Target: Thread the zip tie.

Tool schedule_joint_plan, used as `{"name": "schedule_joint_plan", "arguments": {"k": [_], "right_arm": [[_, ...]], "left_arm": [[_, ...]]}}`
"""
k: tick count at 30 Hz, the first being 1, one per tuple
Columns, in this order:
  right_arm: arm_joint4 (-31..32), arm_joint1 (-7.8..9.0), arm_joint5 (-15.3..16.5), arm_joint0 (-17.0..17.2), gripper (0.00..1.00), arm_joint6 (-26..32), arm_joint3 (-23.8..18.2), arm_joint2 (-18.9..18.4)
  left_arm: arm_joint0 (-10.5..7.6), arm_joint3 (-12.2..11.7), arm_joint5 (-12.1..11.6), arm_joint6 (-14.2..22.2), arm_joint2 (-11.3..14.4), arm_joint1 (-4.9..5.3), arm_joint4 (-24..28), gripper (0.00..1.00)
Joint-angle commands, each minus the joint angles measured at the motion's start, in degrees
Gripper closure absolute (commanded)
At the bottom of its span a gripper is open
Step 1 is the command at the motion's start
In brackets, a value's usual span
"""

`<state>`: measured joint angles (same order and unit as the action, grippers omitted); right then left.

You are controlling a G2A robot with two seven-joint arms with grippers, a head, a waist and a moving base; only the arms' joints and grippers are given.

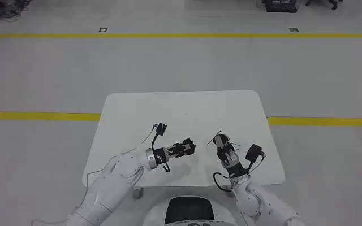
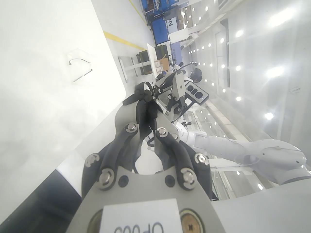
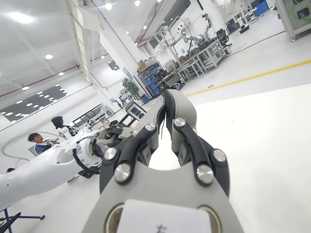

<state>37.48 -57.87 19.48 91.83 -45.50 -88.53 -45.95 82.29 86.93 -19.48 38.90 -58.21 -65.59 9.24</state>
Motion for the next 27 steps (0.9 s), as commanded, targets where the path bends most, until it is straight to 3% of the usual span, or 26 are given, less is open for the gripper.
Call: {"name": "schedule_joint_plan", "arguments": {"k": [1, 5, 16, 27], "right_arm": [[-0.05, 0.07, 0.0, -1.64, 1.0, -2.45, 1.24, 2.16], [-0.43, 0.29, 0.0, -4.14, 1.0, -4.99, 3.37, 5.31], [0.23, 0.07, 0.0, -4.12, 1.0, -4.97, 2.82, 5.0], [2.43, -1.4, 0.0, -6.53, 1.0, -7.9, 5.75, 8.9]], "left_arm": [[0.0, 0.0, 0.0, 0.0, 0.0, 0.0, 0.0, 1.0], [0.0, 0.0, 0.0, 0.0, 0.0, 0.0, 0.0, 1.0], [0.0, 0.0, 0.0, 0.0, 0.0, 0.0, 0.0, 1.0], [0.0, 0.0, 0.0, 0.0, 0.0, 0.0, 0.0, 1.0]]}}
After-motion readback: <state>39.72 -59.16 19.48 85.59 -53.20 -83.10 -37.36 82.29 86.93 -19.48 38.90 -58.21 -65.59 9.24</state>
